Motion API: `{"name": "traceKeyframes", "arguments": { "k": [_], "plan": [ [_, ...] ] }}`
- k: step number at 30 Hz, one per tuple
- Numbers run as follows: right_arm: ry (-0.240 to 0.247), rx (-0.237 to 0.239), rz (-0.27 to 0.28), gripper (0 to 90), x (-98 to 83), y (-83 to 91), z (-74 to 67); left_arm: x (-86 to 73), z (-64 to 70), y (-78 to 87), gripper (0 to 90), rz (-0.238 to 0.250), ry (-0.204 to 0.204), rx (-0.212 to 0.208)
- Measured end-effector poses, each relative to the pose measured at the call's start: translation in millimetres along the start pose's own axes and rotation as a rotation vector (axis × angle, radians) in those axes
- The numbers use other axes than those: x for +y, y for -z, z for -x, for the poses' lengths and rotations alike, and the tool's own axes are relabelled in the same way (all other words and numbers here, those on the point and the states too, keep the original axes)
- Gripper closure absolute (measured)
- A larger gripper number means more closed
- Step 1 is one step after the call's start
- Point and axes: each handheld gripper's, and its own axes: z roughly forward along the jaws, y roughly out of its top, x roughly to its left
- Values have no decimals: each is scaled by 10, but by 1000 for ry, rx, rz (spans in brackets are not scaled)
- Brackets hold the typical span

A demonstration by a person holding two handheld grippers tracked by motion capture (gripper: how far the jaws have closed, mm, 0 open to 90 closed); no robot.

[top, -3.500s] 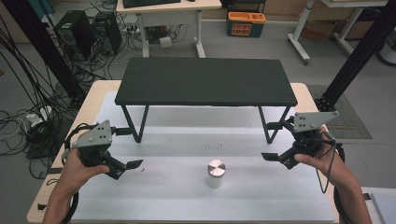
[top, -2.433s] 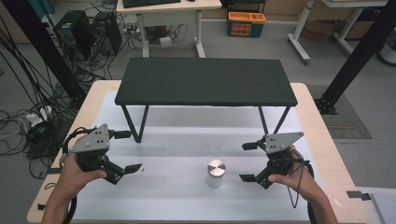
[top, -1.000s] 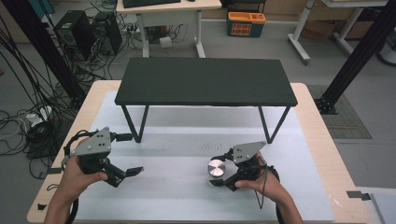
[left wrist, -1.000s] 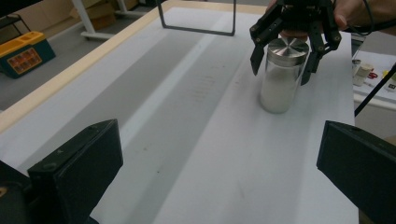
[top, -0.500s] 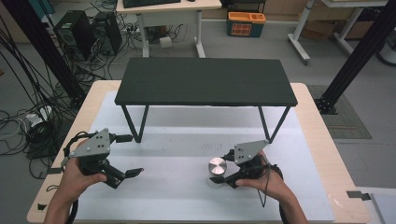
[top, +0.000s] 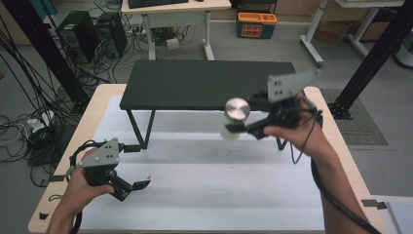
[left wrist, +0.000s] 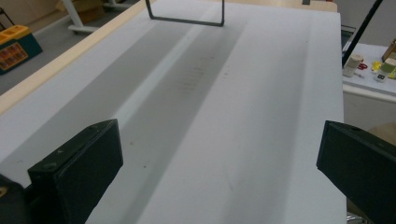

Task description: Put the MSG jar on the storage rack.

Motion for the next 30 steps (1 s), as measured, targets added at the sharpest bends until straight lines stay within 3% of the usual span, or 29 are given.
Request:
{"name": "traceKeyframes", "arguments": {
  "k": [3,6,9,12,19,30],
  "plan": [
    [-8,-37,52,432,181,78,159,17,8,-4,7,11,-3,-2],
    [-12,-79,57,432,330,77,299,36,12,-10,7,17,-13,-5],
    [-39,-126,63,432,367,9,452,59,22,-29,7,6,-21,-10],
    [-86,-168,44,432,316,-128,634,55,23,-36,7,5,-19,-14],
    [-168,-196,-10,432,87,-411,888,35,29,-32,7,10,-13,-5],
    [-218,-210,-29,431,-125,-598,960,24,40,-17,7,22,-18,0]
  ]
}}
